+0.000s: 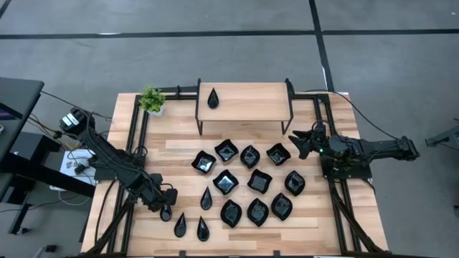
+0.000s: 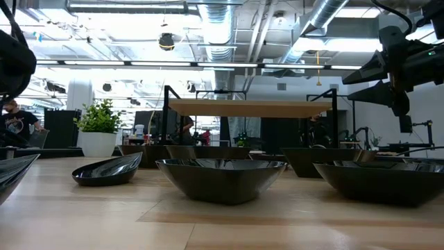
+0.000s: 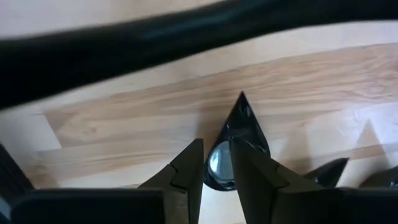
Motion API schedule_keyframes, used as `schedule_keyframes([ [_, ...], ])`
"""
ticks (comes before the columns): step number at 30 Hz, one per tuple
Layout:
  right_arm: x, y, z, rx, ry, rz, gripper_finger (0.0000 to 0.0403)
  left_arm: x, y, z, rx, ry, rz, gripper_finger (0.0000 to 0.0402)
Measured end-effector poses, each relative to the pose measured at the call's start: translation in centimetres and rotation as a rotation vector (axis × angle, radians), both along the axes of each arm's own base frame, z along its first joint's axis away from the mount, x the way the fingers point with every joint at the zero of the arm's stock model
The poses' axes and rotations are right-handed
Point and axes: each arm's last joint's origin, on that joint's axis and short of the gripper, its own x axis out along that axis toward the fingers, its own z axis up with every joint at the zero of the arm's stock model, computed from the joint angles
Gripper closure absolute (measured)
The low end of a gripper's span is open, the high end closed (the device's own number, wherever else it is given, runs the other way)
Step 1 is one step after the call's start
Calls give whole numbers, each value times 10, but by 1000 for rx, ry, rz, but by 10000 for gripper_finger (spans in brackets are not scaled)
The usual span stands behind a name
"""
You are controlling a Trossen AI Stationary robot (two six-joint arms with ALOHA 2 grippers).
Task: Pick & Place Mini shaped plates
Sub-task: Stack the drop shaped plate on top of the drop shaped plate on the shelf
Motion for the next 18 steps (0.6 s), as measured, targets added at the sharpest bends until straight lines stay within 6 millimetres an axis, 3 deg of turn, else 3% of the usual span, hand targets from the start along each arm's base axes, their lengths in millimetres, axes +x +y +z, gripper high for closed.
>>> schedule_keyframes([
  [18,0,0,0,0,0,0,182,-2,2,-11,-22,-24,-5,319],
])
